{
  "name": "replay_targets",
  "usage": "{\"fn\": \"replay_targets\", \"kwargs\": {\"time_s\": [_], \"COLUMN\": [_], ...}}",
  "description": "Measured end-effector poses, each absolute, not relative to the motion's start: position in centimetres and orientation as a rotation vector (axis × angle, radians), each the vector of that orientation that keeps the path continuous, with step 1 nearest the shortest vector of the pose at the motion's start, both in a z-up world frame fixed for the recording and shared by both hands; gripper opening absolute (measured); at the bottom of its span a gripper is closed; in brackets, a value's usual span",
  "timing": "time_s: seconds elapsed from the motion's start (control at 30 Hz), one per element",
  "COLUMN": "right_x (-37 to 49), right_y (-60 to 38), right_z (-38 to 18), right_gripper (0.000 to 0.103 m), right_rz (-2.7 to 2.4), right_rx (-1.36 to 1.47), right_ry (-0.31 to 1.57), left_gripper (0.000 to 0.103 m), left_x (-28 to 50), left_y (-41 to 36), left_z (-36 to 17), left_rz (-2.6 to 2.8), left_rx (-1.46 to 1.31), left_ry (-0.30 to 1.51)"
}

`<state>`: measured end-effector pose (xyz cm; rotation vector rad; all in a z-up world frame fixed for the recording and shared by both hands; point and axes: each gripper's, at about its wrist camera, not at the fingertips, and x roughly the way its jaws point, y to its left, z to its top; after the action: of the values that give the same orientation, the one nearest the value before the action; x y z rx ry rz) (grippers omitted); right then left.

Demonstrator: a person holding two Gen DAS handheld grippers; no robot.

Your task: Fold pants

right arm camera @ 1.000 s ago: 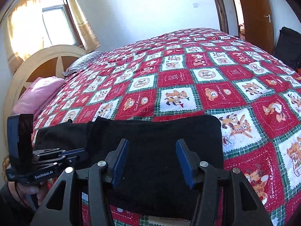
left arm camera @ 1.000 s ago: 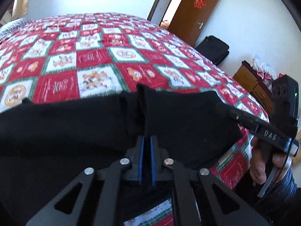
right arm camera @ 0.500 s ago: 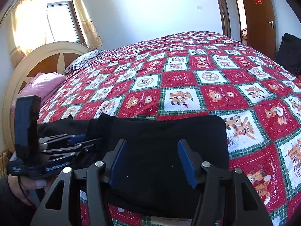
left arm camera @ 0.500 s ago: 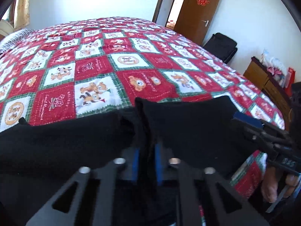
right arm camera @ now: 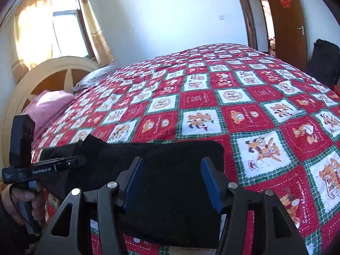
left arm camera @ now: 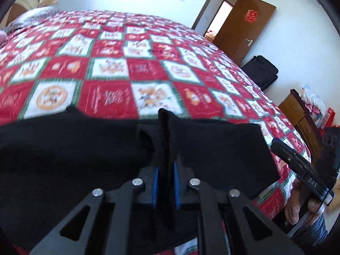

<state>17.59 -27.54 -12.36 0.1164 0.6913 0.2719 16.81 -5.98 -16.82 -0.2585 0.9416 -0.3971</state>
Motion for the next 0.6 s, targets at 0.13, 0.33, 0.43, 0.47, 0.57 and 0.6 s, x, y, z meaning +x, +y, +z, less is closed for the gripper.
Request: {"fn": "replay_targets", "kwargs": {"time_s": [0.13,0.33,0.43,0.47,0.57,0.6], "right_x": [18.2,18.6,18.1,17.7,16.3,16.3], "right_y": [-26.7,-26.1,-25.6,-25.3,-23.1,-22.2], "right_z": [-13.8,-15.7,-15.2,-14.8,-14.0,-14.4], "right_gripper": [0.058,0.058,0.058,0.058,0.059,0.061], "right_rz": [0.257,0.223,0.214,0.221,0.28,0.289], "right_rx": [0.06,-0.027,-0.044,-0.048,-0.13,-0.174], "right_ry": [0.776,0.838,0.817,0.797,0.737,0.755], "left_gripper": [0.014,0.021,0.033,0.044,0.059,0.059], "left_x": [16.6,16.0,15.5,15.2,14.7,14.6], "left_y": [-6.2,-6.0,-5.6,-5.3,-4.6,-4.3], "left_z": [-17.2,-17.1,-16.8,-16.6,-16.3,-16.2], "left_rz": [-0.398,-0.398,-0.385,-0.366,-0.334,-0.326], "left_rx": [-0.239,-0.212,-0.197,-0.181,-0.164,-0.157], "left_ry": [0.927,0.9,0.892,0.882,0.855,0.849]}}
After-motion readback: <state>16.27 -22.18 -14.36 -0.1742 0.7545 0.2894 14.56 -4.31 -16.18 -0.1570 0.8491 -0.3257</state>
